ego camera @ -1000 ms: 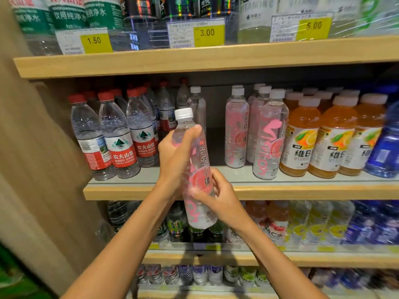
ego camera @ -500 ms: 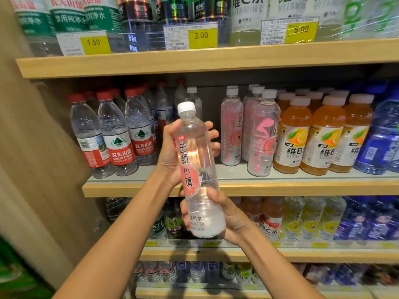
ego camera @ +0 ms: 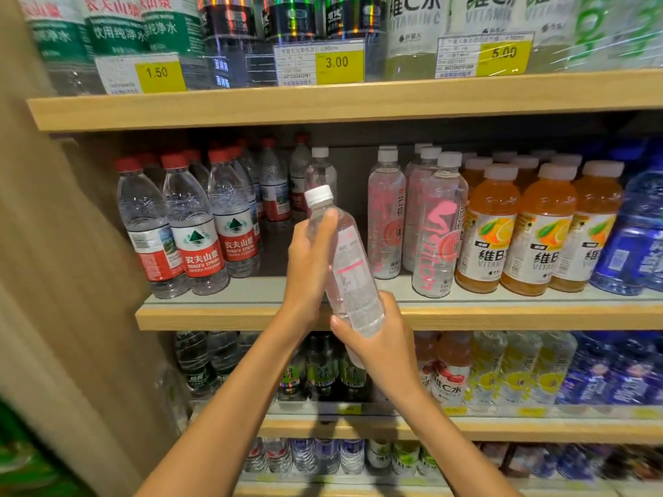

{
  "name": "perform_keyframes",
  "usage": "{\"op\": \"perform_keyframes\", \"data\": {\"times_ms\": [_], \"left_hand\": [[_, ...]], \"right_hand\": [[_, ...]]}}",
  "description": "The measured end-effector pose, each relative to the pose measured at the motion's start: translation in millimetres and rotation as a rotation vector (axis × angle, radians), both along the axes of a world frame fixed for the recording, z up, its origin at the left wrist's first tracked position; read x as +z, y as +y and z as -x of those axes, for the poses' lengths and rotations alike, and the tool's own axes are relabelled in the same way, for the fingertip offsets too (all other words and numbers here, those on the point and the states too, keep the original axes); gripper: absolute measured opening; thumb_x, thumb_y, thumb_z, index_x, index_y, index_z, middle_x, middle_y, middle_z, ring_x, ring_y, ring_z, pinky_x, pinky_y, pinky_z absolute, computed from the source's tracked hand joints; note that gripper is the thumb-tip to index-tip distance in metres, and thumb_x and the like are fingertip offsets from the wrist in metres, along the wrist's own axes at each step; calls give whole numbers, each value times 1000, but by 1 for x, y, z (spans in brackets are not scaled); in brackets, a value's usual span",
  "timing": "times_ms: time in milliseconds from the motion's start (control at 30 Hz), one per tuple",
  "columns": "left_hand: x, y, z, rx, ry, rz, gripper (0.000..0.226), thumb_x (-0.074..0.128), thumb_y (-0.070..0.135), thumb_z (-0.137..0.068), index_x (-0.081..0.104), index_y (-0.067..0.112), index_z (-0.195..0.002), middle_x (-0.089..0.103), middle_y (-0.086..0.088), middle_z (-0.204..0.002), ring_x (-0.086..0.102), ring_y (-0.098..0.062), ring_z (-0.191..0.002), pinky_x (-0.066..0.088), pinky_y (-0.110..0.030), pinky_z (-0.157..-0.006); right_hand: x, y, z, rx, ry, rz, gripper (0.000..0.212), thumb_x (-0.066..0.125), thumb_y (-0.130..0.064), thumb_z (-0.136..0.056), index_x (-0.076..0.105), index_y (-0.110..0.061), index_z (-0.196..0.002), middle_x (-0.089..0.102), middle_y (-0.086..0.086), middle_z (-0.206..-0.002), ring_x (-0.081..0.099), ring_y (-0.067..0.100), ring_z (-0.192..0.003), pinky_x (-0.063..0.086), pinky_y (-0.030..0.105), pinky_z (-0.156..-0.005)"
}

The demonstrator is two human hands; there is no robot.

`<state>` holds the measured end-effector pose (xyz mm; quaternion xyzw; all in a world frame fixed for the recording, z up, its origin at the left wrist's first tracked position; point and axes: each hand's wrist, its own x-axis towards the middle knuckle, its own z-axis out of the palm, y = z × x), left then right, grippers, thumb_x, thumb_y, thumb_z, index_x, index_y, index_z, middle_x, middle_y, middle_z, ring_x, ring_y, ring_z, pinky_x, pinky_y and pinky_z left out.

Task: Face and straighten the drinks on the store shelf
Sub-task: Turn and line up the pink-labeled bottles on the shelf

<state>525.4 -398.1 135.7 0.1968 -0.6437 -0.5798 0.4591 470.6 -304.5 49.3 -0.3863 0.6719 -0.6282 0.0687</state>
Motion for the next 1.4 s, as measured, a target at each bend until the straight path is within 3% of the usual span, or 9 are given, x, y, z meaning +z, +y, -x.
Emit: {"op": "perform_keyframes", "data": {"times_ms": [300, 400, 567, 800, 933, 1067, 1167, 1267, 1400], "left_hand": [[0, 10, 12, 65, 82, -18, 19, 74, 31, -80, 64, 18, -91, 67, 3, -84, 64, -3, -73, 50, -21, -66], [4, 1, 6, -163, 111, -129, 44, 76, 40, -61, 65, 12, -93, 71, -10, -88, 67, -22, -78, 57, -39, -69], [19, -15, 2, -839, 179, -378, 62, 86, 41, -49, 65, 8, -97, 69, -7, -85, 67, -21, -67, 55, -29, -61], [9, -20, 7, -1123, 274, -474, 56, 86, 40, -56, 70, 5, -98, 67, -7, -87, 66, -20, -71, 56, -31, -69], [7, -23, 6, -1075, 260, -425, 63, 85, 42, -57, 71, 1, -104, 70, -12, -96, 69, -24, -84, 57, -33, -78], [6, -35, 3, -798, 89, -266, 63, 72, 55, -72, 69, 8, -114, 70, -12, -110, 68, -24, -100, 57, -34, -79], [-11, -49, 3, -520, -35, -164, 49, 55, 42, -90, 63, 1, -116, 69, -13, -108, 66, -24, -99, 55, -30, -82], [-40, -64, -1, -239, -198, 250, 17, 57, 17, -94, 67, 9, -104, 71, -2, -99, 67, -11, -92, 48, -25, -83], [-81, -84, -12, 6, -474, 836, 24, 56, 36, -94, 64, 18, -109, 64, 6, -107, 60, -9, -99, 47, -29, -85]], "right_hand": [[-6, 2, -4, 101, -40, 51, 48, 76, -35, -73, 49, -26, -112, 66, -9, -98, 64, 4, -89, 48, 15, -68], [7, 15, 12, 417, -213, 29, 52, 72, -43, -71, 54, -22, -116, 71, -11, -104, 66, 5, -96, 51, 18, -77], [27, 26, 24, 878, -451, -124, 89, 84, -51, -57, 52, -4, -126, 66, 14, -115, 63, 26, -107, 49, 40, -96], [27, 20, 9, 860, -404, 15, 55, 81, -38, -64, 63, -9, -107, 68, 16, -95, 67, 25, -85, 56, 39, -82], [24, 17, 6, 697, -267, 21, 51, 70, -35, -70, 60, -3, -109, 64, 14, -95, 60, 26, -89, 48, 52, -89], [25, 13, 11, 538, -144, 48, 49, 71, -35, -72, 59, -10, -112, 71, -4, -95, 66, 12, -90, 51, 22, -80], [23, 5, 21, 341, -70, 92, 36, 73, -26, -75, 57, -18, -107, 71, -12, -86, 66, 3, -78, 48, 13, -69], [20, -5, 36, 144, -3, 99, 40, 77, -23, -78, 53, -18, -110, 70, -5, -92, 67, 6, -85, 50, 18, -76], [15, -21, 54, -114, 139, 57, 44, 78, -26, -77, 46, -15, -105, 58, -19, -87, 55, -22, -79, 38, -2, -66]]}}
